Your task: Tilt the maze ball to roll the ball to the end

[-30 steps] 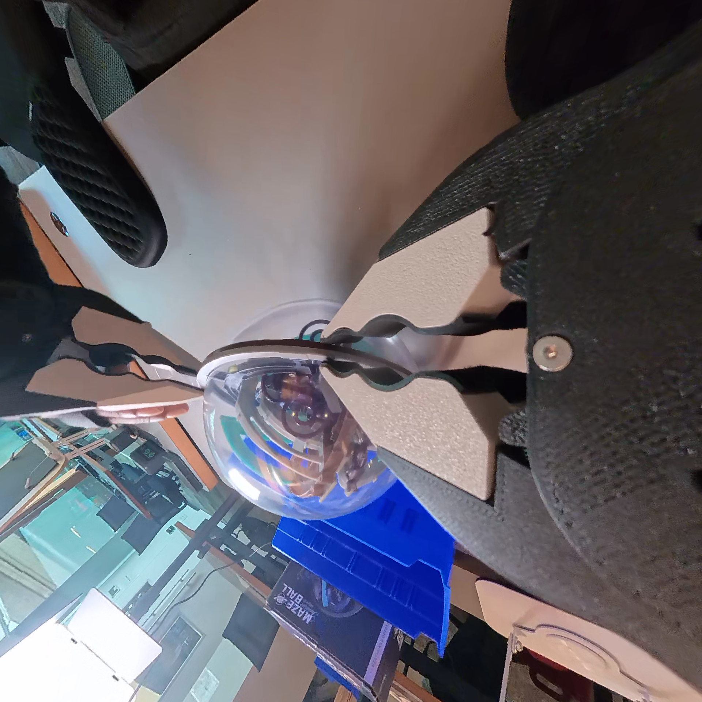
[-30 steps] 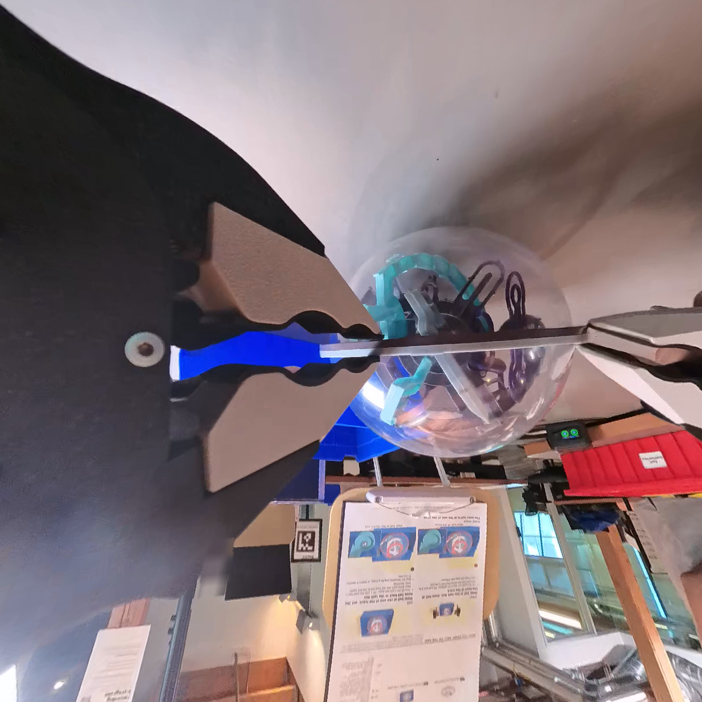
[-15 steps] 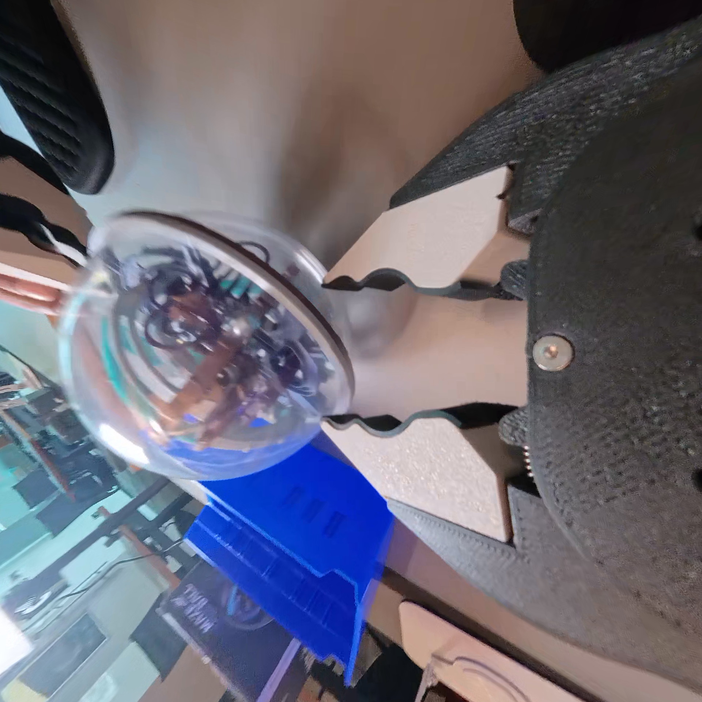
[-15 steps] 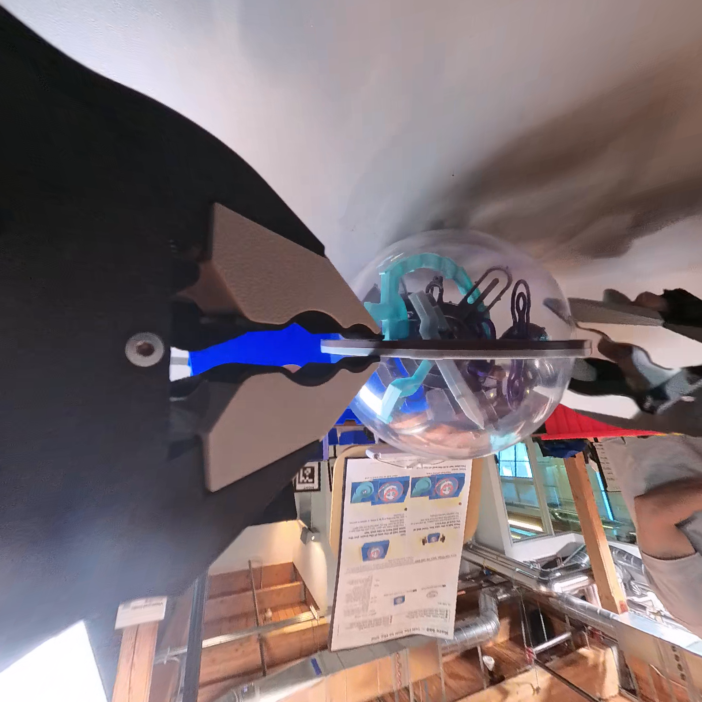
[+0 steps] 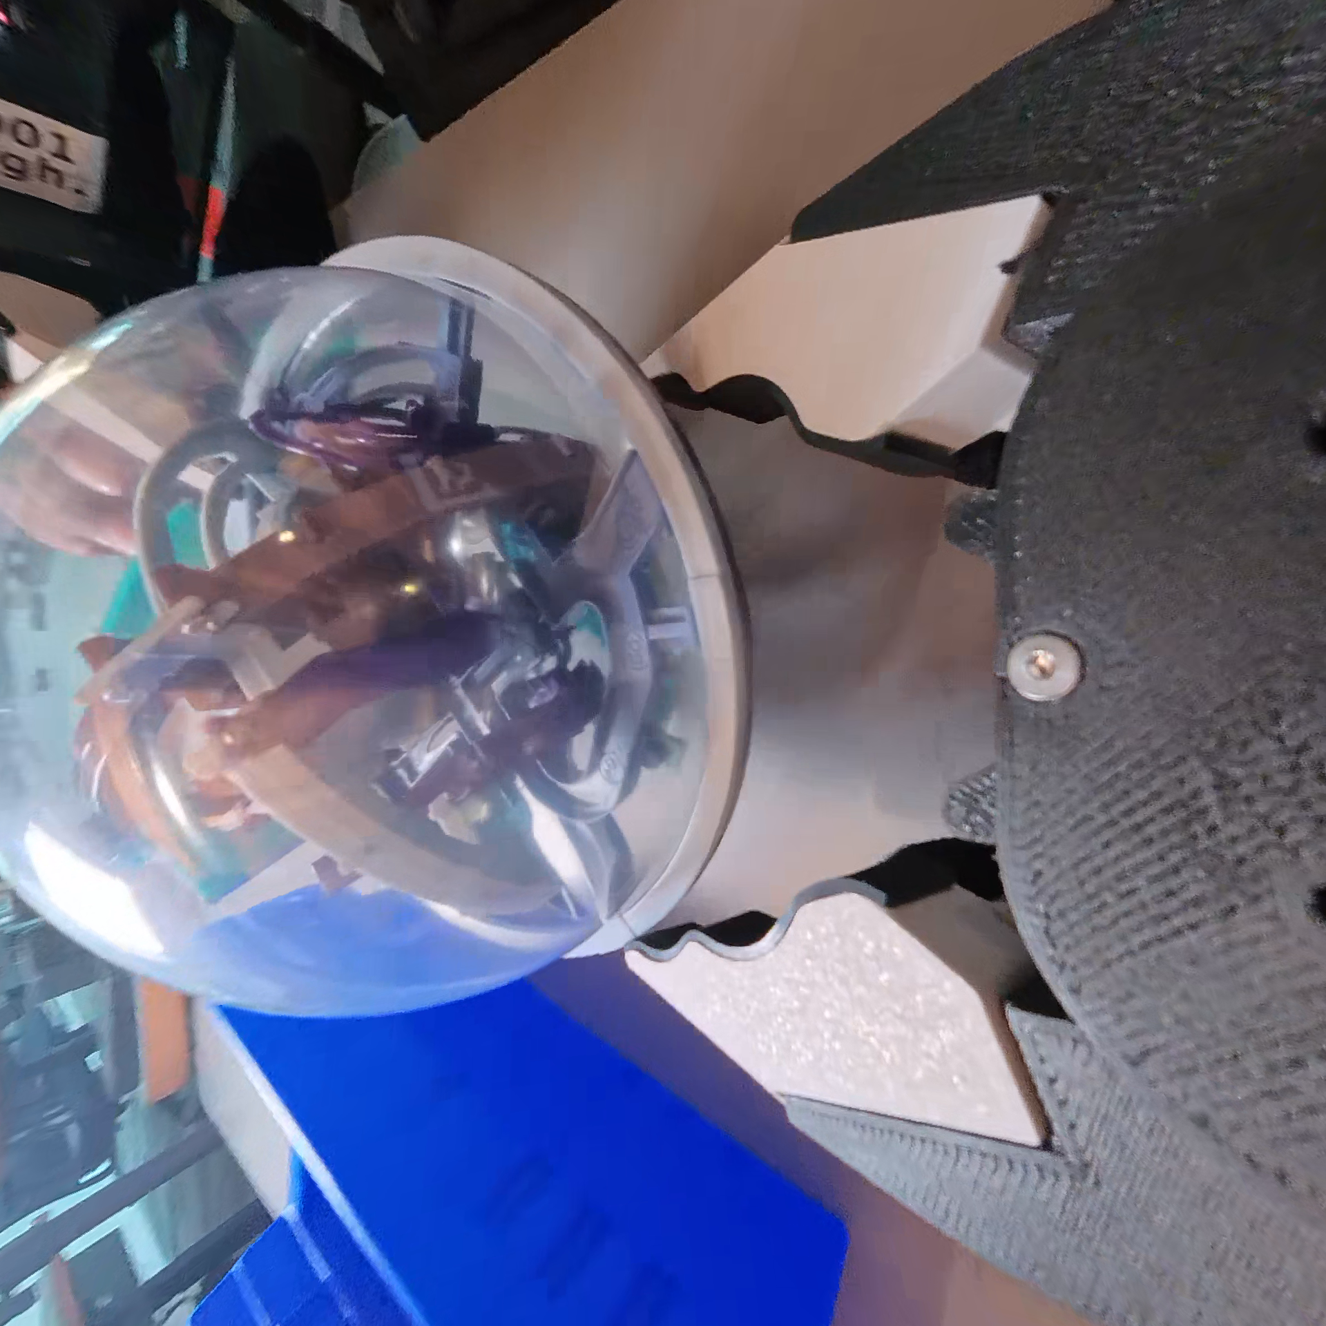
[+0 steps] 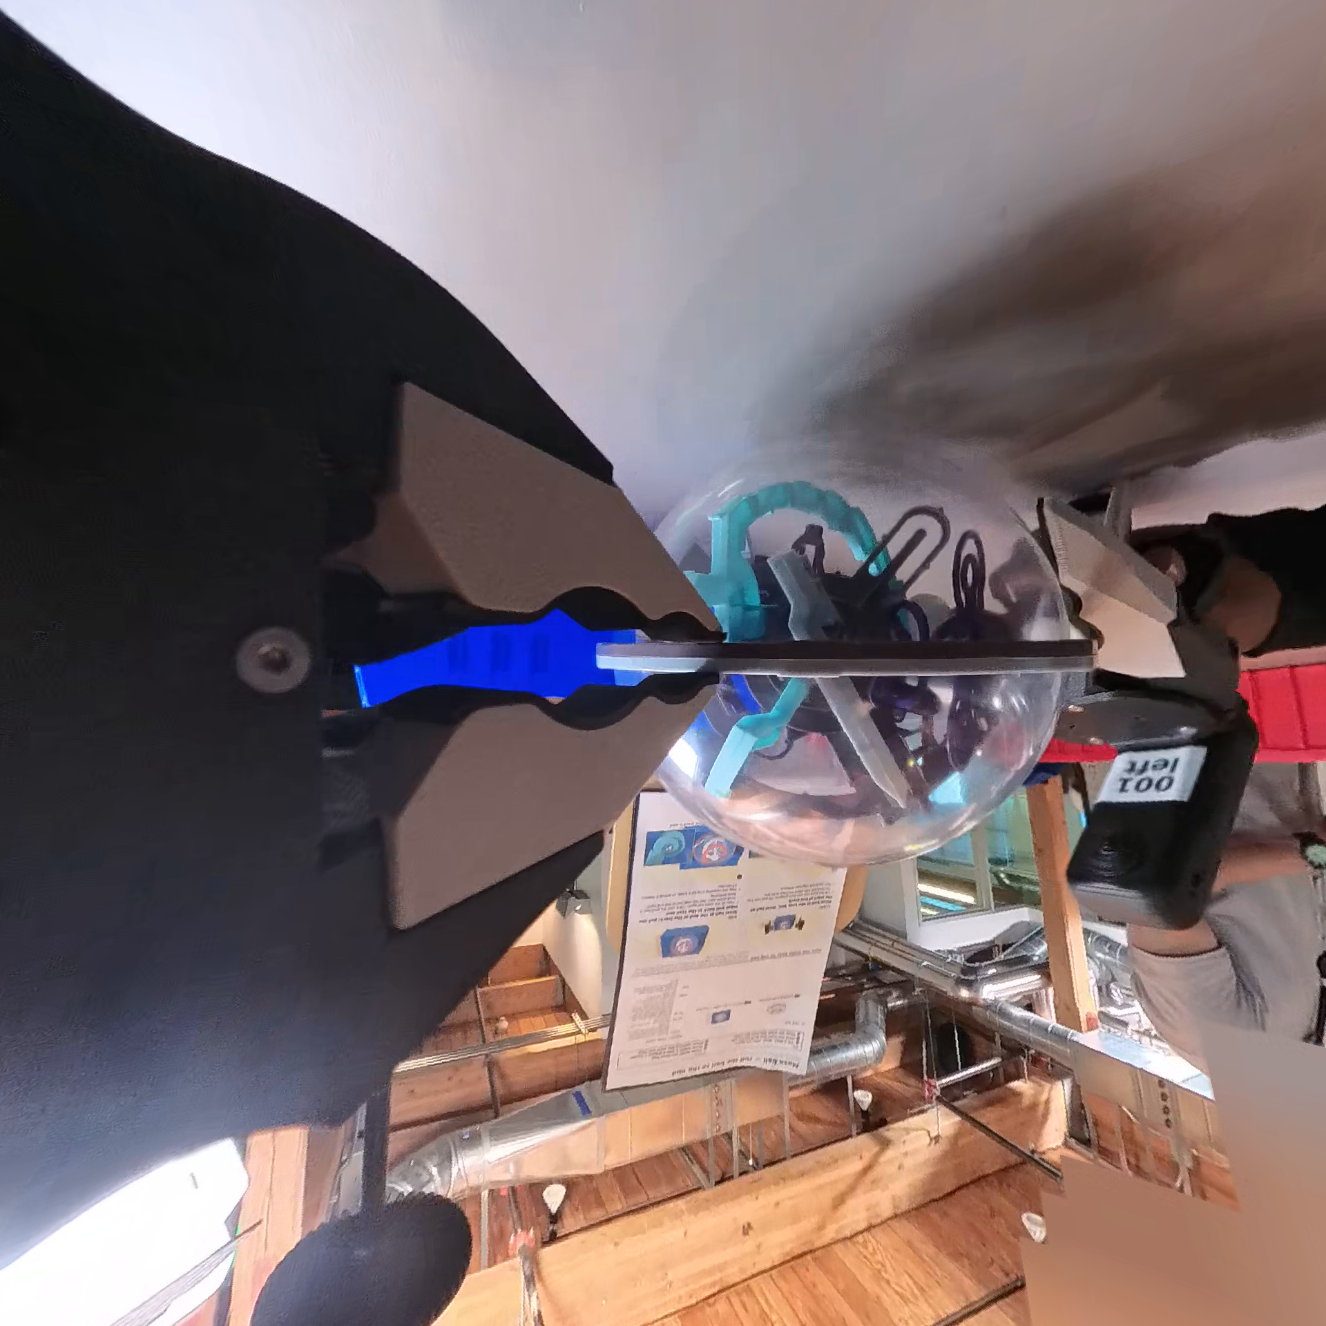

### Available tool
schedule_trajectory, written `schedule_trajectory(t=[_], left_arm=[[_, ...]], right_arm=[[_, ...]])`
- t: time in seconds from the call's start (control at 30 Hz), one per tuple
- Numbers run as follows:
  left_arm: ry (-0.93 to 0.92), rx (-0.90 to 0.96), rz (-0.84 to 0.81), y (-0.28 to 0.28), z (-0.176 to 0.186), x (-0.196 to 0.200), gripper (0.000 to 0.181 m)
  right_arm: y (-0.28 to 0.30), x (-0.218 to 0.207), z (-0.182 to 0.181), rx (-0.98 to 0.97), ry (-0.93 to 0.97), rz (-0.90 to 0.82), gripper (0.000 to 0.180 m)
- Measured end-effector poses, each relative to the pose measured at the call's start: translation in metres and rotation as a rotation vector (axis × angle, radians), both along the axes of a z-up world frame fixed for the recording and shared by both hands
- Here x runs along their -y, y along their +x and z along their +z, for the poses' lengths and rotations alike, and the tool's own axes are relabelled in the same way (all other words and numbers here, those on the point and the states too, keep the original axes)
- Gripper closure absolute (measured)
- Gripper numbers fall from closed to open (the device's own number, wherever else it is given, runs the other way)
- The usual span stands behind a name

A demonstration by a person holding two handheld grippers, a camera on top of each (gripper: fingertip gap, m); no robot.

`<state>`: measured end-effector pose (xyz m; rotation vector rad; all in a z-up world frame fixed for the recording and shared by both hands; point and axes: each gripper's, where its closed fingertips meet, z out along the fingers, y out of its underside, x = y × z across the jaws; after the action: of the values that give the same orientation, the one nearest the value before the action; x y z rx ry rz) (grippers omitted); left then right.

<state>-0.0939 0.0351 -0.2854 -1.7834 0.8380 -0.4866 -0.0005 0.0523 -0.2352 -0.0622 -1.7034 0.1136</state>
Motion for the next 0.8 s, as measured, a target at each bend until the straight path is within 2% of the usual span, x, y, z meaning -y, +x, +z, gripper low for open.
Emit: schedule_trajectory(t=[0.17, 0.47, 0.8], left_arm=[[0.127, 0.045, 0.032, -0.003, 0.042, -0.001, 0.041], [0.329, 0.093, 0.050, -0.008, 0.176, 0.001, 0.042], [0.419, 0.182, 0.066, -0.006, 0.305, 0.013, 0.043]], right_arm=[[-0.002, -0.004, 0.031, -0.055, -0.039, 0.002, 0.174], [-0.006, -0.003, 0.158, -0.150, -0.091, 0.054, 0.173], [-0.005, 0.005, 0.284, -0.131, -0.395, 0.132, 0.172]])
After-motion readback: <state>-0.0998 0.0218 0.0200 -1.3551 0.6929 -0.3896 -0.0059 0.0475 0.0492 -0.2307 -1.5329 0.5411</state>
